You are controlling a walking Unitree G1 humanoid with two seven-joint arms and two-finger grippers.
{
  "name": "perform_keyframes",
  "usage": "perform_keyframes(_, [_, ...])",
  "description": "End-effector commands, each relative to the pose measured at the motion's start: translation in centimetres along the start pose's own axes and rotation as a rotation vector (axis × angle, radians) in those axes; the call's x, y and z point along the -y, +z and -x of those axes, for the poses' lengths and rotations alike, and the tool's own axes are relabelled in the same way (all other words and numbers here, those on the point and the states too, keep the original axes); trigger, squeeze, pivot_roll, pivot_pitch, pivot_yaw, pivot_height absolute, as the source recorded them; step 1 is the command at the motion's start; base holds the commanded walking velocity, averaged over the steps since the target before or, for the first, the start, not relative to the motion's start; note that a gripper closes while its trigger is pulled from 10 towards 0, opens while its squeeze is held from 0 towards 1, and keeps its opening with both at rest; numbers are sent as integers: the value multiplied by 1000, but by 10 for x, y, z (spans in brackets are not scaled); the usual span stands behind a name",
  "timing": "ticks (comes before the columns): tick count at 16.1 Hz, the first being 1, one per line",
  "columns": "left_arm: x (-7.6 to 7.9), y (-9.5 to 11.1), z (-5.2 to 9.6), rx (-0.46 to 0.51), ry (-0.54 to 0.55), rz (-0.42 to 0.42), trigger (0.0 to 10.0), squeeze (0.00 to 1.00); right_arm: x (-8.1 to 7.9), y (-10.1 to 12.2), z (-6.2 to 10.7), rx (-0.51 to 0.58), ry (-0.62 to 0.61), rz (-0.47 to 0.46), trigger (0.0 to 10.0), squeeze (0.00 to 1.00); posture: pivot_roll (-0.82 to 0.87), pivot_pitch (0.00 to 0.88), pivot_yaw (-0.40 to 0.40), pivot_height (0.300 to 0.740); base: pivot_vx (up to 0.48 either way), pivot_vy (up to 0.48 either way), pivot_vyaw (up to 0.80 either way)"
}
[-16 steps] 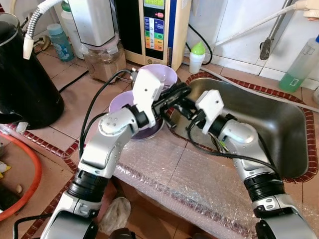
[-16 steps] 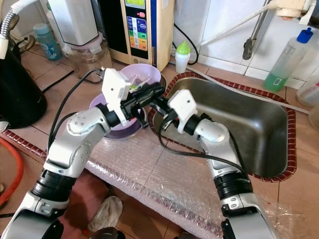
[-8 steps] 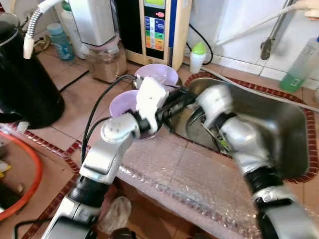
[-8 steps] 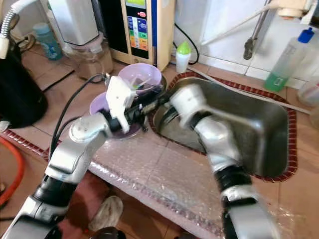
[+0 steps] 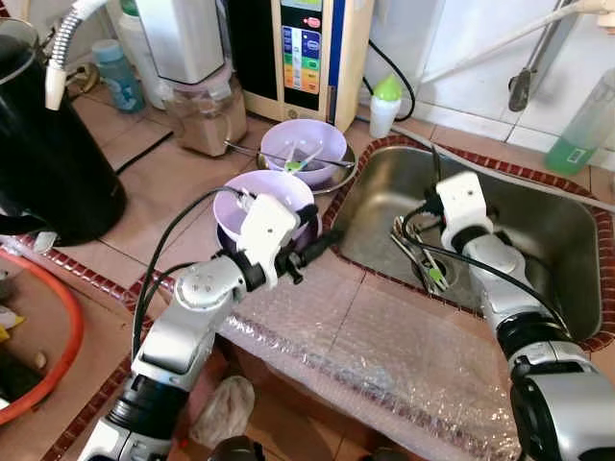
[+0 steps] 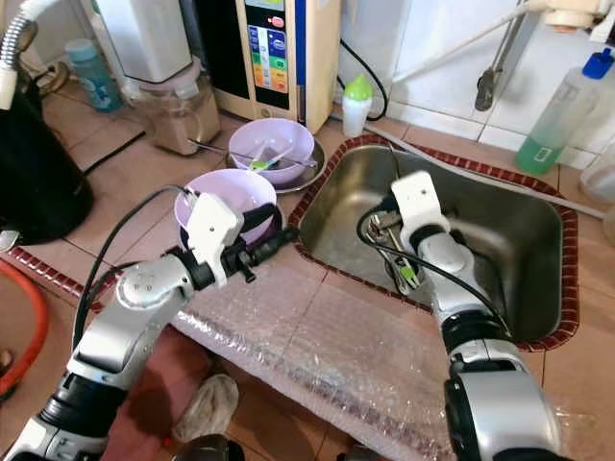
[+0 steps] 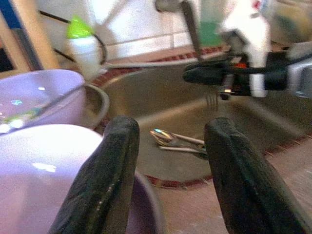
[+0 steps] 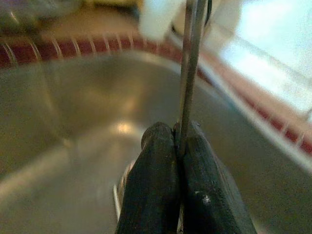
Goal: Kitchen organization
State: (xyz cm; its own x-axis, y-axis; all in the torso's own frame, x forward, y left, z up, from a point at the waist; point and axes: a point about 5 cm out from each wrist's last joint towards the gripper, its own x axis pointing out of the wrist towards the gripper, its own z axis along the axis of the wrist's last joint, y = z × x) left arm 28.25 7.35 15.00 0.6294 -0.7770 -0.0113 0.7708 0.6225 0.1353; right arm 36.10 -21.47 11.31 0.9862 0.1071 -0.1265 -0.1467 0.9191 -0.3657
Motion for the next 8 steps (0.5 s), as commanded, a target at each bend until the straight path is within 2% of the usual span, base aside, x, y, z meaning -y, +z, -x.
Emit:
perform_keyframes(1, [9, 2, -3, -11, -36, -24, 10000, 1000, 0, -7, -2, -69, -19, -46, 4667, 0, 6, 25, 33, 740, 0, 0, 0])
perform_keyframes(2, [10, 1, -4, -10, -35, -7, 10000, 1000, -1, -12, -1, -100, -25, -67, 10000, 0, 6, 24, 31, 740, 0, 0, 0])
perform_keyframes(3, [11, 0, -4, -9, -33, -3, 10000, 1000, -2, -14, -1, -105, -30, -78, 10000, 0, 7, 24, 30, 740, 0, 0, 0])
perform_keyframes(4, [12, -1, -4, -13, -30, 9, 10000, 1000, -2, -14, -1, -105, -32, -97, 10000, 1000, 7, 23, 29, 740, 0, 0, 0])
perform_keyframes(8, [13, -5, -5, -36, -38, 4, 10000, 1000, -7, -15, -3, -125, -26, -134, 10000, 1000, 6, 18, 25, 740, 0, 0, 0])
